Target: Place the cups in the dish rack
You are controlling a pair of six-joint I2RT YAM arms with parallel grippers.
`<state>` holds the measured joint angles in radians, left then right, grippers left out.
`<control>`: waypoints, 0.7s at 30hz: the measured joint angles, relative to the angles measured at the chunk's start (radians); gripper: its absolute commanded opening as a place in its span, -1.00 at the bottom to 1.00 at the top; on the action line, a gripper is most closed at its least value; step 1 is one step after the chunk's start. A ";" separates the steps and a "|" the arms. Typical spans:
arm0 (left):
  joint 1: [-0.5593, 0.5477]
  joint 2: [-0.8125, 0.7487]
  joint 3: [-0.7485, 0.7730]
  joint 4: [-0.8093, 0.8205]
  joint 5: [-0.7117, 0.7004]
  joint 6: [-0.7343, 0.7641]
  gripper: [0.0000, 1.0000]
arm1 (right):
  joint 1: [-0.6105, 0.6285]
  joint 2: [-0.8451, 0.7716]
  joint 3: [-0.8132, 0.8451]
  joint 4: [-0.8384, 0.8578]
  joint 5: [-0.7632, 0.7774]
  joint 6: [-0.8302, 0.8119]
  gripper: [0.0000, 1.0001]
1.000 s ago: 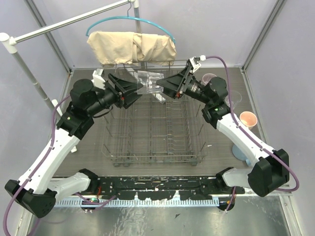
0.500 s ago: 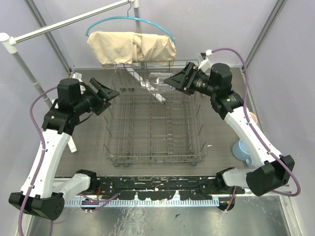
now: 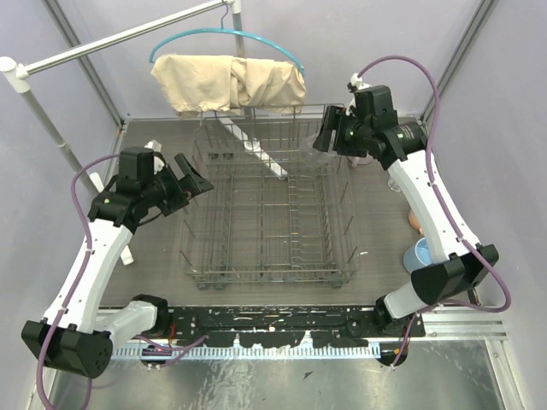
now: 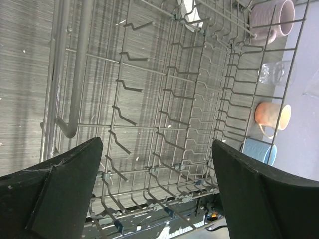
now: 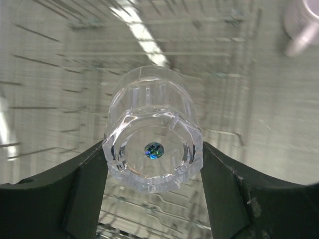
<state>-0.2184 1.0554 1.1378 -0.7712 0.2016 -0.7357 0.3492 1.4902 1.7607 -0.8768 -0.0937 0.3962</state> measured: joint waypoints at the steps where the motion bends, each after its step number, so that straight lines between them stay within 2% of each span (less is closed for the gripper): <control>1: 0.000 0.005 -0.006 0.003 0.004 0.005 0.96 | 0.000 0.013 0.001 -0.032 0.034 -0.017 -0.74; 10: 0.003 0.037 -0.102 0.067 0.075 0.021 0.96 | 0.000 0.054 -0.019 -0.166 0.196 -0.076 -0.75; 21: 0.053 0.116 -0.113 0.093 0.128 0.037 0.96 | 0.066 0.091 -0.084 -0.148 0.309 -0.089 -0.76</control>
<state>-0.1650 1.1717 1.0248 -0.6781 0.3298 -0.6987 0.4149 1.5810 1.6764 -1.0252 0.2157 0.3073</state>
